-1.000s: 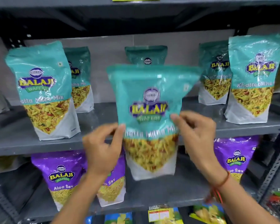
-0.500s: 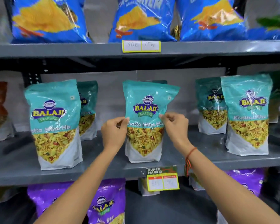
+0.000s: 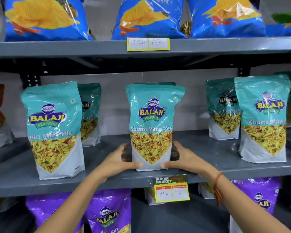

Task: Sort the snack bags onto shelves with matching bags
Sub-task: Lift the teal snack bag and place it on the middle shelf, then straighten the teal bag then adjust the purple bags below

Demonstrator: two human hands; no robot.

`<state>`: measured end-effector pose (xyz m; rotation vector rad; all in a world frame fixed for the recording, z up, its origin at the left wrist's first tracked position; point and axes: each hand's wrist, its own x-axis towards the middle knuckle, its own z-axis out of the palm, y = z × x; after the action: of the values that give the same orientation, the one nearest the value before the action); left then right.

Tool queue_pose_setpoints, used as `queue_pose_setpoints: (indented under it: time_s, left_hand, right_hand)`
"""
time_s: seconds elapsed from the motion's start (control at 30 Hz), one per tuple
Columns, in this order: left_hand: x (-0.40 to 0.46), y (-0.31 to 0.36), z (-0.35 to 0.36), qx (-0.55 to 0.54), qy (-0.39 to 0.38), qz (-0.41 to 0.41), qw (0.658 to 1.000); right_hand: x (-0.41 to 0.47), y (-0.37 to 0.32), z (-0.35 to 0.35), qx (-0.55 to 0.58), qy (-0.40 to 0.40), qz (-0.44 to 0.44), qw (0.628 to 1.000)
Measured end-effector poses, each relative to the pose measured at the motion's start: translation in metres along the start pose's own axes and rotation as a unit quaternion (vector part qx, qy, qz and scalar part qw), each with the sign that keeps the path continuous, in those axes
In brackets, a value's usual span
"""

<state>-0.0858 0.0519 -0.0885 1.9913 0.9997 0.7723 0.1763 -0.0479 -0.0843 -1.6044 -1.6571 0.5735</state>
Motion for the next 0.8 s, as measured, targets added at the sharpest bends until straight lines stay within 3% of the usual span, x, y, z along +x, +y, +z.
queue_pose_setpoints:
  time_s: [0.17, 0.8]
  left_hand:
    - [0.011, -0.001, 0.012, 0.002, 0.044, 0.012, 0.999]
    - [0.015, 0.031, 0.051, 0.026, 0.045, 0.009, 0.999]
  right_hand:
    - [0.001, -0.003, 0.008, -0.029, 0.023, -0.021, 0.999]
    - [-0.001, 0.027, -0.027, 0.017, 0.018, 0.019, 1.0]
